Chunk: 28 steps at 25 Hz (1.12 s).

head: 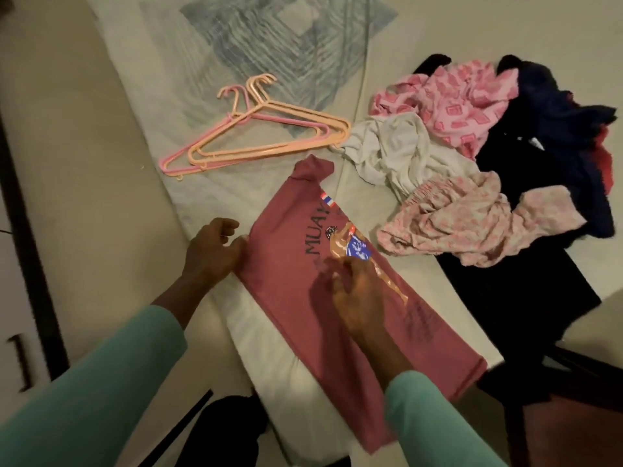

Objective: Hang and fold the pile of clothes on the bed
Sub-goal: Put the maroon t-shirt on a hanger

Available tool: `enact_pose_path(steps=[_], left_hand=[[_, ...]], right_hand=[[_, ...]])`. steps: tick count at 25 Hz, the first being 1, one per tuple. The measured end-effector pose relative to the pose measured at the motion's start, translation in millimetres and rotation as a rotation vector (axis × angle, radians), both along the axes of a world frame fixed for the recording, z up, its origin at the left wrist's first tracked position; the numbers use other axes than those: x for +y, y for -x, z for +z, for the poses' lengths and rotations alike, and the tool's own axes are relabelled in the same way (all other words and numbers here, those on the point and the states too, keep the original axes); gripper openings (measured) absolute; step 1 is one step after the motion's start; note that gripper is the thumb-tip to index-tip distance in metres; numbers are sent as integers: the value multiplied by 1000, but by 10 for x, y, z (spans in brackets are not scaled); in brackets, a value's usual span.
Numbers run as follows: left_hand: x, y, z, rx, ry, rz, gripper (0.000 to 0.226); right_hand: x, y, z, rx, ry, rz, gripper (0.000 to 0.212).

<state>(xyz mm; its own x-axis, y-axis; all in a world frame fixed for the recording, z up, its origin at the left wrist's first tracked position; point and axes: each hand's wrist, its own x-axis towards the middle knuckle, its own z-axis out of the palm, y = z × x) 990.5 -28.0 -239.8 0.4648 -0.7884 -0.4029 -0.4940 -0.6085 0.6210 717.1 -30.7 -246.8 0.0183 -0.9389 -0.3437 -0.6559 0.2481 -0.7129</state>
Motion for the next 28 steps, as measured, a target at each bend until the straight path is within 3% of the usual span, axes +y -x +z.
enact_pose_path(steps=[3,7,10,13,15,17,20,21,23,25,28], left_hand=[[-393,94,-157,-44,46,9,45],[-824,265,-443,-108,13,-66,68],[-1109,387,-643,-84,21,-51,79],[-1280,474,-710,-57,12,-58,69],[-1242,548,-661,-55,122,-60,45],[-1090,702,-626,-218,267,-125,26],[-788,921,-728,-628,429,-595,38],[-690,957,-769,-687,409,-737,45],[-549,945,-800,-611,322,-830,52],[-524,925,-723,-414,351,-670,39],[-750,923,-555,-240,375,-177,37]], right_hand=[[-707,-362,-160,46,254,160,26],[-1425,-644,-554,38,341,101,33],[-1449,-584,-971,201,539,221,32],[-1414,-515,-1181,286,634,273,29],[-1432,-522,-1175,230,630,249,27],[-1435,-518,-1161,124,665,193,27],[-1490,-436,-999,-219,561,-58,38],[-1497,-357,-948,-310,497,-137,42],[-1470,-187,-926,-335,407,-137,40],[-1399,-92,-958,-194,415,-10,31],[-1333,-138,-1097,4,523,144,22]])
